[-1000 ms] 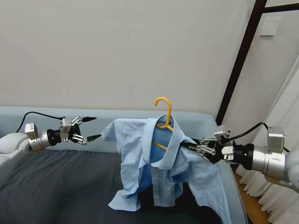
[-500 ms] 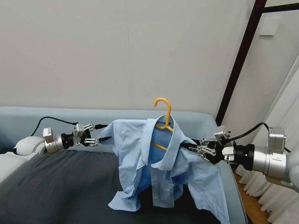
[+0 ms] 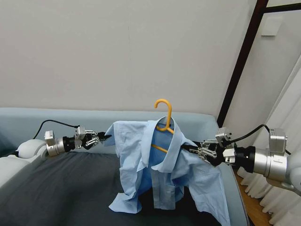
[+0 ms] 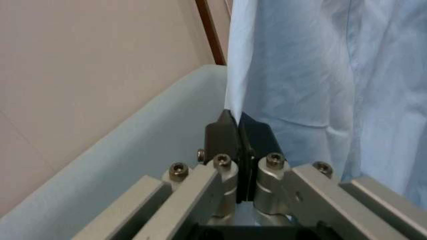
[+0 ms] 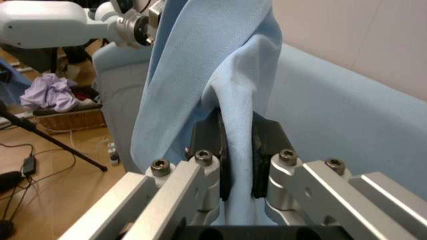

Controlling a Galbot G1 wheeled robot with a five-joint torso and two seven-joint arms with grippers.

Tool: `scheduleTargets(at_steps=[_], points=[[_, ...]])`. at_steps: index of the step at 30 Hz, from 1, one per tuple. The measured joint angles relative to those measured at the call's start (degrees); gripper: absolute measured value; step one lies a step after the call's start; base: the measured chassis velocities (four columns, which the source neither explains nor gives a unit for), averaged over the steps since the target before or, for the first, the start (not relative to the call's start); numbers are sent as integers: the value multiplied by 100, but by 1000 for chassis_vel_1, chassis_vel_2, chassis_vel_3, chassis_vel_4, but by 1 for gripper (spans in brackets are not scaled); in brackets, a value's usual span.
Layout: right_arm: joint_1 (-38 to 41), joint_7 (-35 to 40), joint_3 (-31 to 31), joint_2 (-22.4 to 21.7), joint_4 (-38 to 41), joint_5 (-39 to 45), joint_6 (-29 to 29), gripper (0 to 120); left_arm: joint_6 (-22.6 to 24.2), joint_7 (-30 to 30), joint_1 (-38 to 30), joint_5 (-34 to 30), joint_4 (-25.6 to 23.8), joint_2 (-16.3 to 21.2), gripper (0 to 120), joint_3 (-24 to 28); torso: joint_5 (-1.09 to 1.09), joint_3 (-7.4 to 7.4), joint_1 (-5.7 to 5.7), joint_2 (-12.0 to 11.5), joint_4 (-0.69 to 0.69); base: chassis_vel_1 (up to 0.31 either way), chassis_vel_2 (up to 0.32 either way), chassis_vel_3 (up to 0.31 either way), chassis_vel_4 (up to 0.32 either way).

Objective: Pick up the clothes from the sofa and hang them on the clothes hanger.

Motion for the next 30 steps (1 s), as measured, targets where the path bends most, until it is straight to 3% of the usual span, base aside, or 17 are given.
scheduleTargets(at_steps=[19,30], points=[[-52,-221,-69,9,-16,-89,78,7,171,-295,-24,-690,13,212,0,-401,0,-1,0,0,0,0,0,0,0],[-29,-345,-78,11,14,-2,188,7,219,-316,95,-741,145,207,0,-441,0,-1,-1,0,0,0,0,0,0]])
